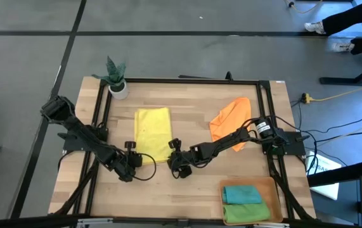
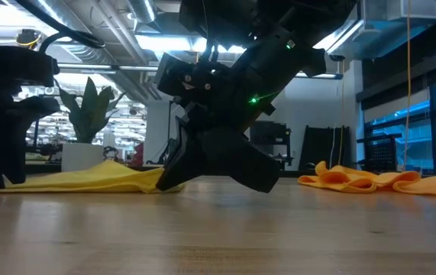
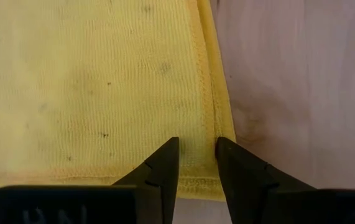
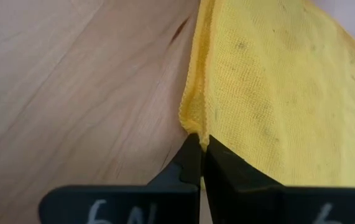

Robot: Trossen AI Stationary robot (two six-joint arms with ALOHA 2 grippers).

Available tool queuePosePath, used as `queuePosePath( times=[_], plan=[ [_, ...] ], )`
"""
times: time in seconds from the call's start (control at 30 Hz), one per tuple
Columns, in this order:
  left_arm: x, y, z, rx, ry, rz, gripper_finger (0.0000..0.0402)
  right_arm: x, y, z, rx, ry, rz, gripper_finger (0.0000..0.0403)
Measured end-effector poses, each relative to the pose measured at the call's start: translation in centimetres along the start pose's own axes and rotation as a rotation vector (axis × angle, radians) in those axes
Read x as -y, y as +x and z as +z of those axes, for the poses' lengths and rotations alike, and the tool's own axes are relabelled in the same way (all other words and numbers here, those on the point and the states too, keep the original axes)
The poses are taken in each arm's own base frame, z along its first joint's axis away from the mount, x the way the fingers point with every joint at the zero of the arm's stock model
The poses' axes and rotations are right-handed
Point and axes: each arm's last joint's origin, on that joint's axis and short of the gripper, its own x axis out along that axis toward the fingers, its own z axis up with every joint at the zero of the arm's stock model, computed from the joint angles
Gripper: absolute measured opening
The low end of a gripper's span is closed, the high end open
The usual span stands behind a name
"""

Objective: Roll microfiber towels into tight, uniform cylinder then place into a basket
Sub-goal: Roll the yellow microfiber towel

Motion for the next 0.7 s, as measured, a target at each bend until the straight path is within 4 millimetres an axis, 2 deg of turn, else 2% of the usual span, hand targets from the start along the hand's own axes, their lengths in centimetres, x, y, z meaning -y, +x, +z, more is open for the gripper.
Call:
queuePosePath(
  times=[0.37,0.7],
  plan=[
    [-0.3,-1.6,0.7,0.055,-0.029,-0.060,0.0102,0.0,0.0,0.0,0.000,0.000,0.000,0.0009],
    [0.0,-0.6,0.2,0.071,-0.027,-0.047,0.0102,0.0,0.0,0.0,0.001,0.000,0.000,0.0010]
  ],
)
